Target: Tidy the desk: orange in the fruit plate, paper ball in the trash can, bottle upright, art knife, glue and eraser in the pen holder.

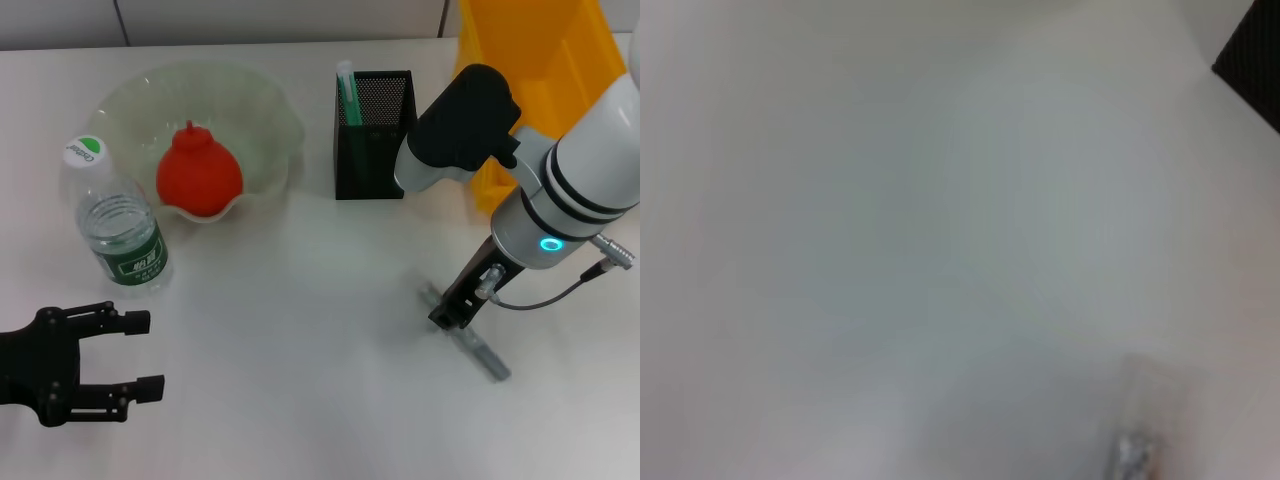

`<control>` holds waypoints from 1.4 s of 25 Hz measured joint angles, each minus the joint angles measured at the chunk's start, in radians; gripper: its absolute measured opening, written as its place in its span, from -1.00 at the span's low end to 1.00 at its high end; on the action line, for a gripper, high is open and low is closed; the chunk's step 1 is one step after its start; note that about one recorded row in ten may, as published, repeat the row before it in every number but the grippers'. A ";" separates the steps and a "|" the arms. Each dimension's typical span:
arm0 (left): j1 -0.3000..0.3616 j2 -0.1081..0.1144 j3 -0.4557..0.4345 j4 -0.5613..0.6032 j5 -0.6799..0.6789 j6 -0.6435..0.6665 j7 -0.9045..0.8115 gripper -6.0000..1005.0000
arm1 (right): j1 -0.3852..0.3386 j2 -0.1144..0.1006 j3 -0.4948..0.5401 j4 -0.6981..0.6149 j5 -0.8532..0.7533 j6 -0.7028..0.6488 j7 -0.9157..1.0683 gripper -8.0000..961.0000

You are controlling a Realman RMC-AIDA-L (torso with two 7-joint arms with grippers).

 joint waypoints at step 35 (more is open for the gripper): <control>-0.006 -0.009 -0.006 -0.002 -0.008 0.016 0.005 0.69 | -0.107 -0.008 0.614 0.695 1.520 0.345 -1.198 -0.71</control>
